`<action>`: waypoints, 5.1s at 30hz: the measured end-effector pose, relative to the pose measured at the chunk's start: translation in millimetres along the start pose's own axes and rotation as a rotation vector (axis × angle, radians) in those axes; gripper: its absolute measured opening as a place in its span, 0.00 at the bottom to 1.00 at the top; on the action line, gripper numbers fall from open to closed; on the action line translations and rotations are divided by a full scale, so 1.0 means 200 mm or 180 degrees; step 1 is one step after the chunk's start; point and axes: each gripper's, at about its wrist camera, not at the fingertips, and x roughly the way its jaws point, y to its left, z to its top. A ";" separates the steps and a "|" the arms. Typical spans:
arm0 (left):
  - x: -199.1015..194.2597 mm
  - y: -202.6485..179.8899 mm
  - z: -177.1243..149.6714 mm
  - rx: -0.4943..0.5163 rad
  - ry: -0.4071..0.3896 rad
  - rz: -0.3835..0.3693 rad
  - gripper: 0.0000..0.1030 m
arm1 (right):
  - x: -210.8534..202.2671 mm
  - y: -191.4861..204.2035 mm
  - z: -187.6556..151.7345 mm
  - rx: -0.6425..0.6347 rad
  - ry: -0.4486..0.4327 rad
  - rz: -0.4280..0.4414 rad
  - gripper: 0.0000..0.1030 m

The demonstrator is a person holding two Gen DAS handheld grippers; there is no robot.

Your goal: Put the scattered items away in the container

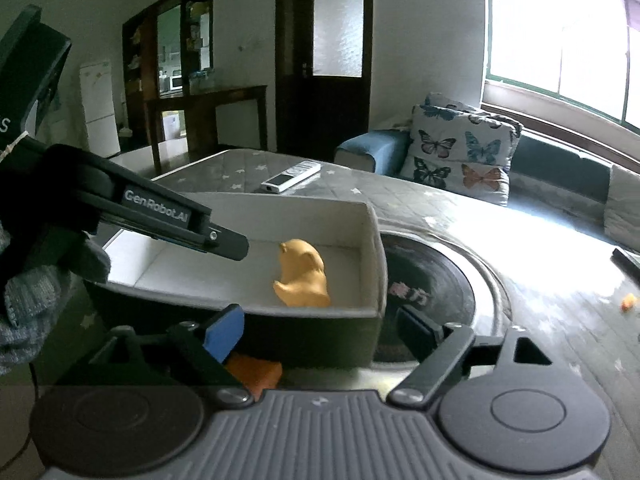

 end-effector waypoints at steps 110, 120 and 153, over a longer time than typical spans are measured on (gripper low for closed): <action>0.35 0.37 0.19 -0.0387 0.0719 -0.0321 0.35 | 0.67 0.32 0.26 -0.1161 0.0309 0.0844 0.71; 0.42 0.44 0.16 -0.0691 0.0804 -0.0215 0.34 | 0.66 0.31 0.24 -0.1163 0.0338 0.0755 0.82; 0.14 0.25 0.10 -0.0407 0.0334 -0.0131 0.35 | 0.18 0.14 0.09 -0.0605 -0.0133 0.0360 0.93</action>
